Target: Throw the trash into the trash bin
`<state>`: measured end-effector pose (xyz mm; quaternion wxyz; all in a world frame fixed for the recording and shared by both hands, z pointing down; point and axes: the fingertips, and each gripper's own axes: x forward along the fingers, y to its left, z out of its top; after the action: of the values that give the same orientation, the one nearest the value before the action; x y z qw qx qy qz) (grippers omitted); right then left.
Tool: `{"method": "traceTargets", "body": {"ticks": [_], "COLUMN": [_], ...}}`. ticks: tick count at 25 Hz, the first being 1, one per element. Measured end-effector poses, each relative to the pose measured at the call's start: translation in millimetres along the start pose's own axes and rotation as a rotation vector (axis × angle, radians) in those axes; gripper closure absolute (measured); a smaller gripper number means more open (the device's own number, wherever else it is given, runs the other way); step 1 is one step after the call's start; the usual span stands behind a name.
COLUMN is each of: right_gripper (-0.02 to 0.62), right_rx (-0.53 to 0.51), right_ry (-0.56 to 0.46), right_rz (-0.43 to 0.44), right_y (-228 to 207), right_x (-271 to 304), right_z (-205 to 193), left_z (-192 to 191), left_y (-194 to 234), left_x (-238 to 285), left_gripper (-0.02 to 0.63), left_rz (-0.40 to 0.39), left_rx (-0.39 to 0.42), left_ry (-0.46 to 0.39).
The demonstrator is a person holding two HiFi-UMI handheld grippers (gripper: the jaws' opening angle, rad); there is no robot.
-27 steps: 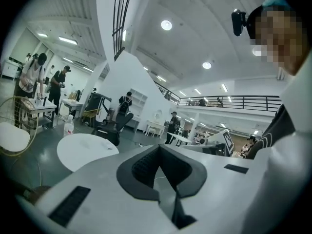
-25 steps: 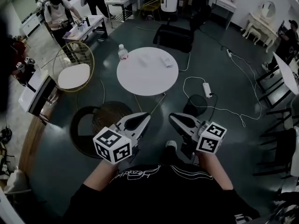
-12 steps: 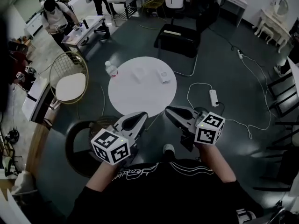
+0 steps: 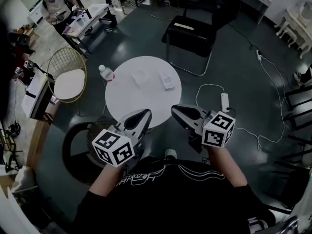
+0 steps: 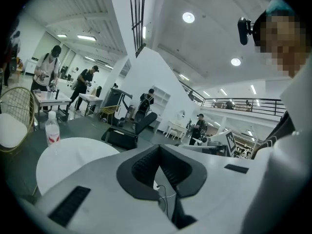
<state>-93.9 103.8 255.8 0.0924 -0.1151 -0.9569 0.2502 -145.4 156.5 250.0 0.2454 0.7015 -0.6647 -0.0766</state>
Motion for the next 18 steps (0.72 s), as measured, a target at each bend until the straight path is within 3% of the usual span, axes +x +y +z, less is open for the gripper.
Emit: {"method": "traceTargets", "body": {"ticks": [8,13,18], "right_gripper": [0.56,0.56,0.56], "right_rx": [0.042,0.057,0.069], "right_ry": [0.062,0.092,0.144], "right_rz": [0.033,0.026,0.019], "right_y": [-11.1,-30.8,-51.2], "right_x": [46.0,82.9,121.2], "right_z": [-4.5,2.3,2.3], "left_z": [1.4,11.7,20.8], "left_y": [42.4,93.8,146.6], "left_x": [2.9,7.1,8.2], "left_gripper": [0.598,0.598,0.597], "left_rz": [0.038,0.065,0.125], "left_rx": [-0.034,-0.089,-0.084], "left_ry": [0.019,0.02,0.019]}}
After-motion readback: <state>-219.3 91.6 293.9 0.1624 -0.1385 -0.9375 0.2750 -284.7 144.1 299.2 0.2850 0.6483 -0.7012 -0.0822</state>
